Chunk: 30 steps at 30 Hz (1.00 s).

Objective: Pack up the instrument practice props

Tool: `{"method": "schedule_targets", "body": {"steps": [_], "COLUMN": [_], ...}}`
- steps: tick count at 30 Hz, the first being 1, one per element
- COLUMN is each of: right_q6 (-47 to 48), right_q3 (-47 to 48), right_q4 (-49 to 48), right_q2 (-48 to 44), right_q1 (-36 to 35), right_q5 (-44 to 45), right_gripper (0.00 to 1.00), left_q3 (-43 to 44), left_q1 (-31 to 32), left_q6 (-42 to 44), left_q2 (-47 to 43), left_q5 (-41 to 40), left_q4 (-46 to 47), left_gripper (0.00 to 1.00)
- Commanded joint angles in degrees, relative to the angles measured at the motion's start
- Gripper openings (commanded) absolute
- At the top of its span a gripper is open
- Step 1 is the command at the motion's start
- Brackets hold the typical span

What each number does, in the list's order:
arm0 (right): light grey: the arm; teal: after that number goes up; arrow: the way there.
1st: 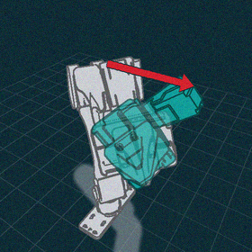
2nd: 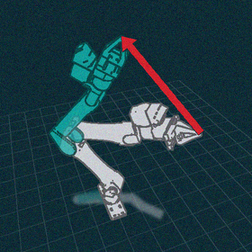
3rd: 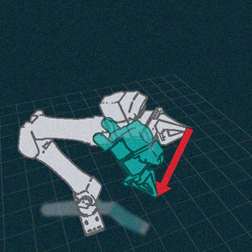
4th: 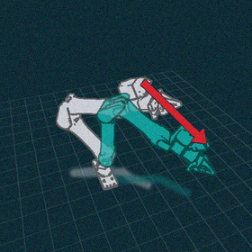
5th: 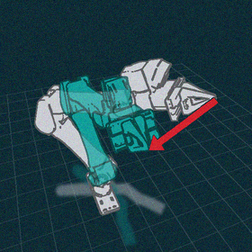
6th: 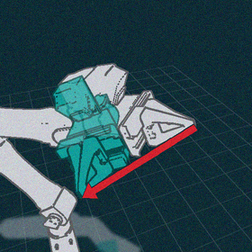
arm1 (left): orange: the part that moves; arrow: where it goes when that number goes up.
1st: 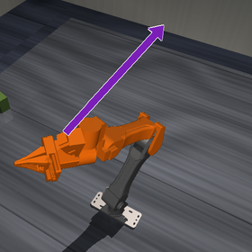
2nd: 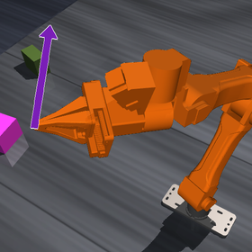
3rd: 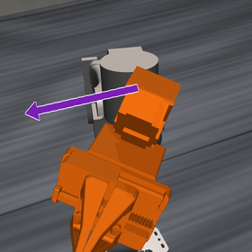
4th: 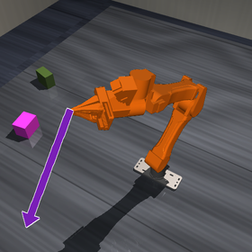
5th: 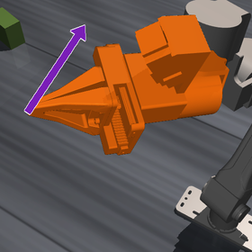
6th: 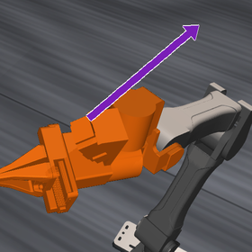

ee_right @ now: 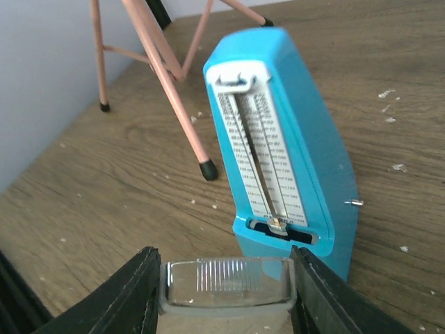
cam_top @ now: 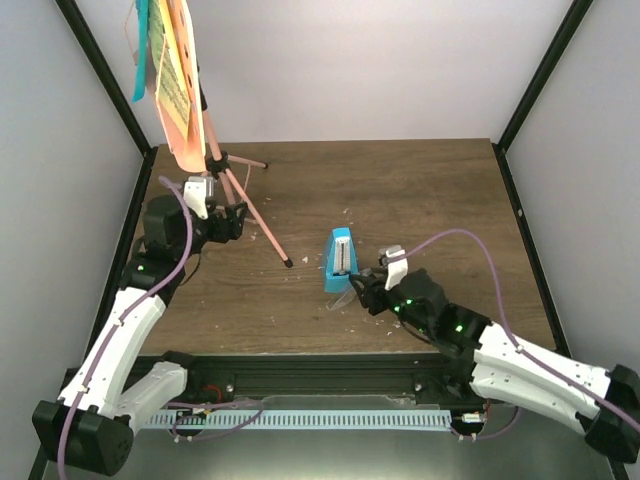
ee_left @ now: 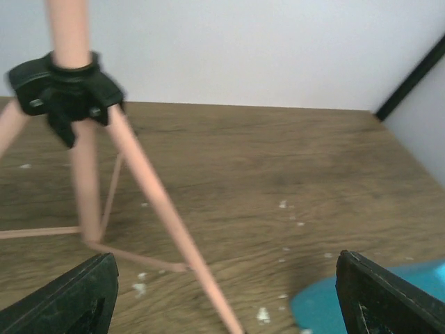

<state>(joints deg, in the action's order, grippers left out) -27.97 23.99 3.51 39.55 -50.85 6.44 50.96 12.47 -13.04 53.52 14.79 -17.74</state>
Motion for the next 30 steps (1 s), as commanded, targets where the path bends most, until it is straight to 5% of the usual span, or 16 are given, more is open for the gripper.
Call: {"method": "schedule_targets", "body": {"steps": [1, 12, 30], "right_q6": [3.04, 4.5, 4.64], "right_q3": [5.0, 9.74, 13.73], "right_q4": [-0.02, -1.65, -4.89], "right_q2": [5.07, 10.51, 19.37], "right_q1": [-8.3, -14.93, -17.62], "right_q5": [20.86, 36.28, 41.81], "right_gripper": [0.4, 0.4, 0.41], "left_q3": [-4.01, -5.5, -5.83], "left_q1": [-0.27, -0.24, -0.21], "left_q6": [6.7, 8.74, 9.35], "left_q2": [-1.57, -3.23, -4.0], "left_q5": [-10.1, -12.24, -13.11], "left_q4": [2.34, 2.99, 2.74], "left_gripper": [0.87, 0.87, 0.87]}}
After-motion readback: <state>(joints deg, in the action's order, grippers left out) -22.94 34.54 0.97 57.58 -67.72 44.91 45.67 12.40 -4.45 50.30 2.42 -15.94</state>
